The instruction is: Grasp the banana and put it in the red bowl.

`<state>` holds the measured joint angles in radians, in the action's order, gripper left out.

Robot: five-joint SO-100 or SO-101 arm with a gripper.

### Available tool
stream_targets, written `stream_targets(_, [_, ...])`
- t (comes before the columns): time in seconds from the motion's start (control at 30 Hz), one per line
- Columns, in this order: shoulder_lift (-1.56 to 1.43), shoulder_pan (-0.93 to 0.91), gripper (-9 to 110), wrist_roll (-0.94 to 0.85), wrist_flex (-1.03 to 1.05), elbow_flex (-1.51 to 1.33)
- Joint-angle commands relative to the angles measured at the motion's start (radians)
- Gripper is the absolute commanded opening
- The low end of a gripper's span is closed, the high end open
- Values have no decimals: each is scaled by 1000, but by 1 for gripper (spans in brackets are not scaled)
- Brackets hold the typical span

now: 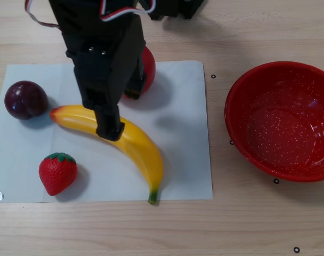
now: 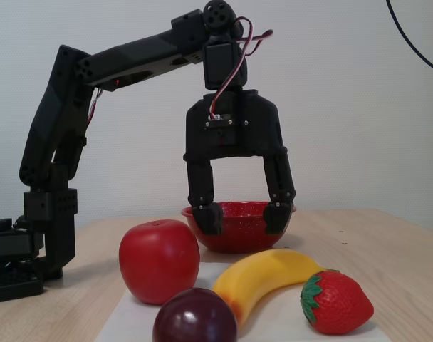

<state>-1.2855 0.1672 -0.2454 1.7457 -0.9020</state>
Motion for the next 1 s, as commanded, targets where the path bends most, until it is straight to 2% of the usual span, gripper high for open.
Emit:
stream_targets(0.0, [-49,12,29,-3,-37,72])
stream_targets(0.97, [-6,74,34,86,-272,-140])
